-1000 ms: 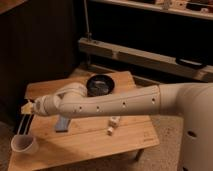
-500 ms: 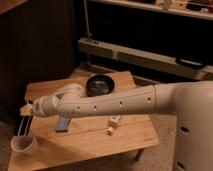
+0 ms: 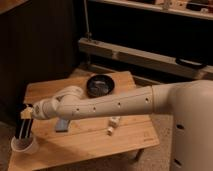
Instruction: Place the eraser in the ceramic cup
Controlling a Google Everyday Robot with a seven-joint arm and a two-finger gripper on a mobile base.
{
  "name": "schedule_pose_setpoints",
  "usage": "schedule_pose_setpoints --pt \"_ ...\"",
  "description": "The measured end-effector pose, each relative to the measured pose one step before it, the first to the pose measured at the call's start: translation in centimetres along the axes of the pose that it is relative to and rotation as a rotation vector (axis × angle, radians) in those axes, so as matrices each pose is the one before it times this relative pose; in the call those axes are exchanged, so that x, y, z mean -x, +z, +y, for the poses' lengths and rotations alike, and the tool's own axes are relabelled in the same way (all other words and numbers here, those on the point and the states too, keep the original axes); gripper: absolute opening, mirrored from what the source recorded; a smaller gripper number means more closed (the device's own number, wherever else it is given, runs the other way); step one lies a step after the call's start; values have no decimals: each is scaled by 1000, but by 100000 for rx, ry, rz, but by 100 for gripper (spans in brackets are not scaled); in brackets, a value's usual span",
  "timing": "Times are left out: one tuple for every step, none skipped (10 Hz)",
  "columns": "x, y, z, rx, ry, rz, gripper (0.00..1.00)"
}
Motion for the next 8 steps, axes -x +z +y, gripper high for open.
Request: schedule_pose_setpoints --pt "224 155 -193 158 -1034 -395 0" --pt "305 280 -269 119 -920 -618 0" --pt "254 211 -135 322 -649 -419 0" --pt "122 95 86 522 -269 -127 0" --pt "158 157 -38 362 -401 -224 0" --pt "165 167 -41 430 -476 -376 0" --pt "46 66 42 374 -16 -106 2" --pt "79 122 46 581 11 -171 10"
